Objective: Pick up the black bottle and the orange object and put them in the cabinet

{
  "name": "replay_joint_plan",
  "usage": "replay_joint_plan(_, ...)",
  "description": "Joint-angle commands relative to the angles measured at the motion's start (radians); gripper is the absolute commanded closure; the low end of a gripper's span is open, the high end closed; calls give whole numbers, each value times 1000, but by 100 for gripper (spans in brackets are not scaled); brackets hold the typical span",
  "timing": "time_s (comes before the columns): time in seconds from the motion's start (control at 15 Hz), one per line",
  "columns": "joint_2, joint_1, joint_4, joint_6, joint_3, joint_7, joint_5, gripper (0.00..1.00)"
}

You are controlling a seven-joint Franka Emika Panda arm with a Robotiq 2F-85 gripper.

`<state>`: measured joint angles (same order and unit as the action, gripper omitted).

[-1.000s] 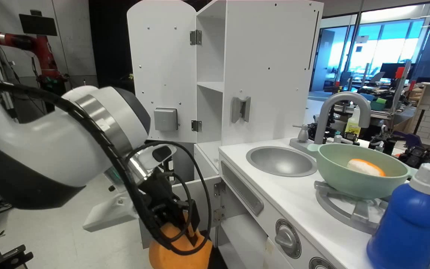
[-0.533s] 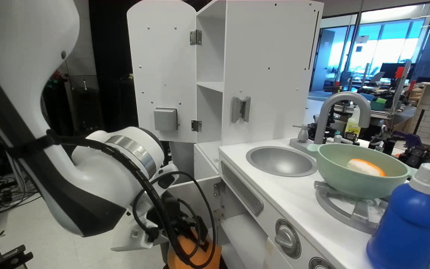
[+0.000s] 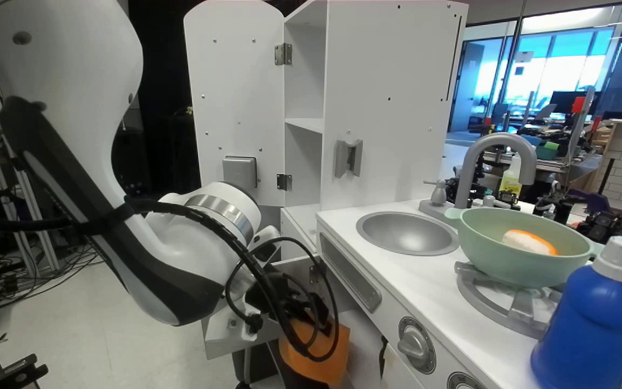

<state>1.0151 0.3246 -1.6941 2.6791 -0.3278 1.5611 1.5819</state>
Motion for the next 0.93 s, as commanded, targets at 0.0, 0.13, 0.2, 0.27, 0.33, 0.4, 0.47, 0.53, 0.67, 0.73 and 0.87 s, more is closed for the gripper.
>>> replay_joint_plan(0.0,48,-17,98,-21,-19,30,6,97)
replay_joint_plan(0.13,69,-29,138,-37,-22,27,-5,97)
replay_joint_plan(0.2,56,-114,157,-108,78,21,58,97)
replay_joint_plan(0.27,72,-126,176,-124,87,28,65,97)
replay_joint_plan(0.33,75,-141,182,-151,113,18,66,97)
replay_joint_plan(0.4,90,-156,195,-169,132,27,83,97)
replay_joint_plan(0.47,97,-167,202,-187,151,24,93,97)
replay_joint_plan(0.53,103,-175,207,-208,165,25,105,97)
replay_joint_plan(0.67,128,-191,227,-237,184,33,135,97)
replay_joint_plan(0.73,138,-197,237,-250,191,36,146,97)
replay_joint_plan(0.87,159,-212,260,-272,203,36,163,97)
